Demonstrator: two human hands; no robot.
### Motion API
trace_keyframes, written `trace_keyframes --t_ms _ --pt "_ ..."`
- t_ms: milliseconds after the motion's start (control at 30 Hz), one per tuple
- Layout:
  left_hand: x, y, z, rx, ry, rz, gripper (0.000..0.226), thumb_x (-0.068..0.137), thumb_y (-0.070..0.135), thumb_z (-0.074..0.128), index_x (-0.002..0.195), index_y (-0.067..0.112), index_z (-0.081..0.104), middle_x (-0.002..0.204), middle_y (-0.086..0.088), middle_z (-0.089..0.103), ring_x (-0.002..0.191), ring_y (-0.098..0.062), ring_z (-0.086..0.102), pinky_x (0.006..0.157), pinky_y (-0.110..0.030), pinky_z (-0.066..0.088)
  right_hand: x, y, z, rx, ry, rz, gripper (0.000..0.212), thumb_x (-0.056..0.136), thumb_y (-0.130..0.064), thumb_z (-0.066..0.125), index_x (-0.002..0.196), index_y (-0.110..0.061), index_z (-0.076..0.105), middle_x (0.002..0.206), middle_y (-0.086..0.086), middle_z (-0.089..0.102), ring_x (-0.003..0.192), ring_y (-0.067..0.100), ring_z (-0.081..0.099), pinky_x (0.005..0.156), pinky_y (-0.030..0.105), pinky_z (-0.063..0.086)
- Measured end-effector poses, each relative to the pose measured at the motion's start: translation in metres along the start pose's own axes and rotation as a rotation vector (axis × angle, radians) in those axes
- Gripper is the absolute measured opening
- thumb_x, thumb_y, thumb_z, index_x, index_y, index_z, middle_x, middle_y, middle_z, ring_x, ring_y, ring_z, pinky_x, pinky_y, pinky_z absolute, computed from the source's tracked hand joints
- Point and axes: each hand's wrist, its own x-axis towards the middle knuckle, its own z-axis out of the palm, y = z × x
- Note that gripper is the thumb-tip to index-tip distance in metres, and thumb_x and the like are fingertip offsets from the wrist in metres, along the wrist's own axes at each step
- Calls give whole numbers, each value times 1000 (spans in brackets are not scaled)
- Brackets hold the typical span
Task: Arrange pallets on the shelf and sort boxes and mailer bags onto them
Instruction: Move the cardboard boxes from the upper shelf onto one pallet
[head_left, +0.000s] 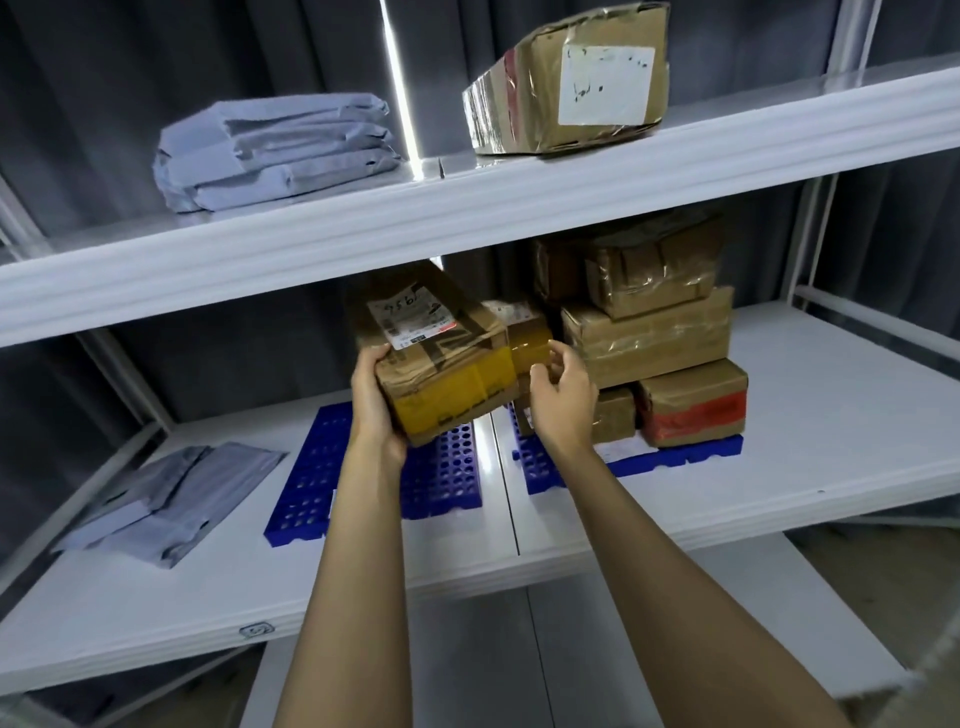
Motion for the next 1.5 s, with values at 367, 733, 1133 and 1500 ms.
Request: trace_keyframes --t_ms 367,733,1133,1500 --pt "19 4 -41 1 62 -22 38 87 54 47 102 26 69 105 -6 73 104 -28 64 87 -44 50 60 -7 62 -688 22 -233 74 86 -45 62 147 -17 31 156 13 22 145 31 17 114 41 27" --pt "33 -11 -39 59 34 -88 36 90 52 45 95 26 69 97 -6 75 96 -27 66 74 -40 53 74 2 82 -802 26 -177 59 93 -30 52 145 -11 32 154 24 21 140 42 24 106 48 30" --pt "36 -16 -58 18 69 -105 41 90 51 44 111 25 66 107 -8 72 101 -29 65 82 -44 52 83 20 90 -802 107 -174 71 80 -50 65 137 -16 40 146 20 34 127 38 38 97 45 38" --pt "36 -30 -53 15 39 -151 40 90 50 44 111 25 67 110 -9 72 106 -30 63 93 -49 49 39 3 45 -533 253 -390 61 78 -51 66 123 -11 57 135 21 45 121 35 43 93 44 42"
